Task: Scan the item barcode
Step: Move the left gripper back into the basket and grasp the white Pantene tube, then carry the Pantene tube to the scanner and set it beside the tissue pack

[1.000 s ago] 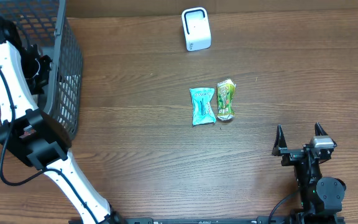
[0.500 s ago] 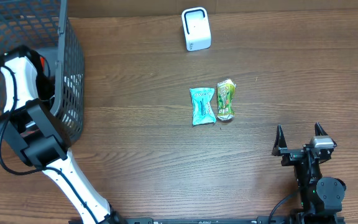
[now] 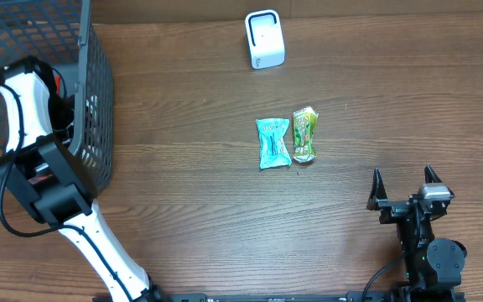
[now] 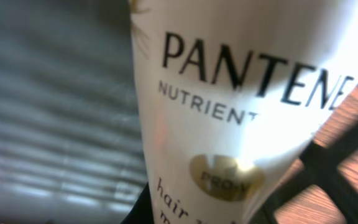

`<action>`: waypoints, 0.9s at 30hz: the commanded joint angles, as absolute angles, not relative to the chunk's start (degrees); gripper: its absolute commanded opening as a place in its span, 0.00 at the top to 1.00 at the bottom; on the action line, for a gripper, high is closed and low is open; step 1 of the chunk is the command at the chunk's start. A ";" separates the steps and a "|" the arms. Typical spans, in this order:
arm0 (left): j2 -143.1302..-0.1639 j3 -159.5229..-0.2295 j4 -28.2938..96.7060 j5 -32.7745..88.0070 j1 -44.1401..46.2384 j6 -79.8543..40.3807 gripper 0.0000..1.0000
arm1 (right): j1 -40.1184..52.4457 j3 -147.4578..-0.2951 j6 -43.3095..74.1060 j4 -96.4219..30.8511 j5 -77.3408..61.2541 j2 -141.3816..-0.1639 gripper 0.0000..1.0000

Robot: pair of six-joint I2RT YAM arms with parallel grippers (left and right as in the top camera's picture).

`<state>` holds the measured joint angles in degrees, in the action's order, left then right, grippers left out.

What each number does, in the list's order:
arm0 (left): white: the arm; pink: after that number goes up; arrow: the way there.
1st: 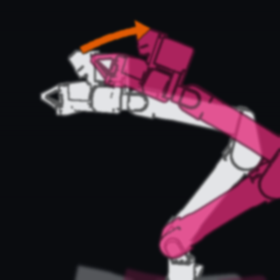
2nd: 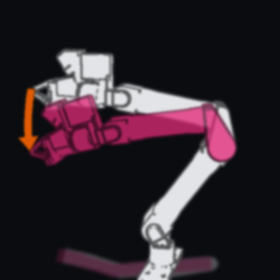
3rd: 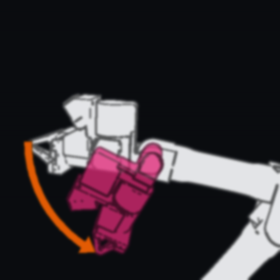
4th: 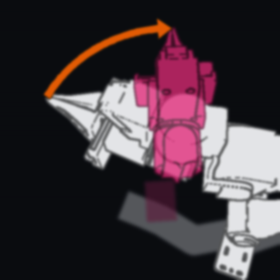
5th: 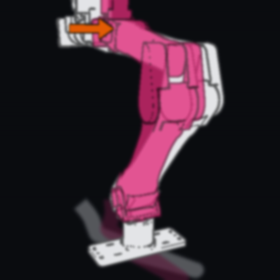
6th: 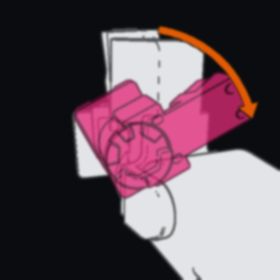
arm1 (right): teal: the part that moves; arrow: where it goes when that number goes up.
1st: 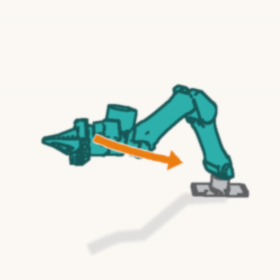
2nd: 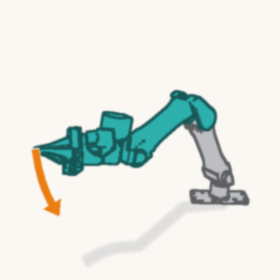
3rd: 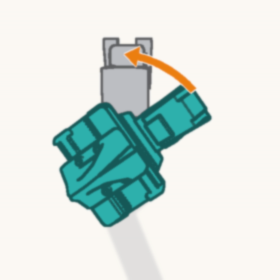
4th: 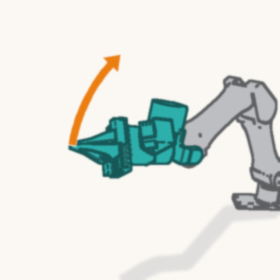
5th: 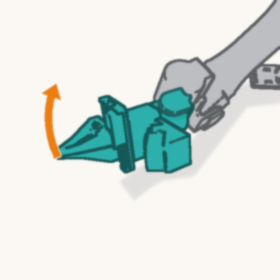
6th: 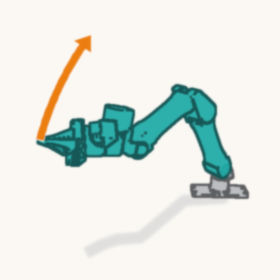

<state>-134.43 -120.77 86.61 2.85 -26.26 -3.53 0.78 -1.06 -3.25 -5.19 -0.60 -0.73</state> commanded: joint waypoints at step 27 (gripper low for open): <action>-105.47 -155.79 96.79 25.82 -20.91 -12.25 0.96 | 0.62 -0.47 -3.46 -4.82 -0.10 -0.16 0.00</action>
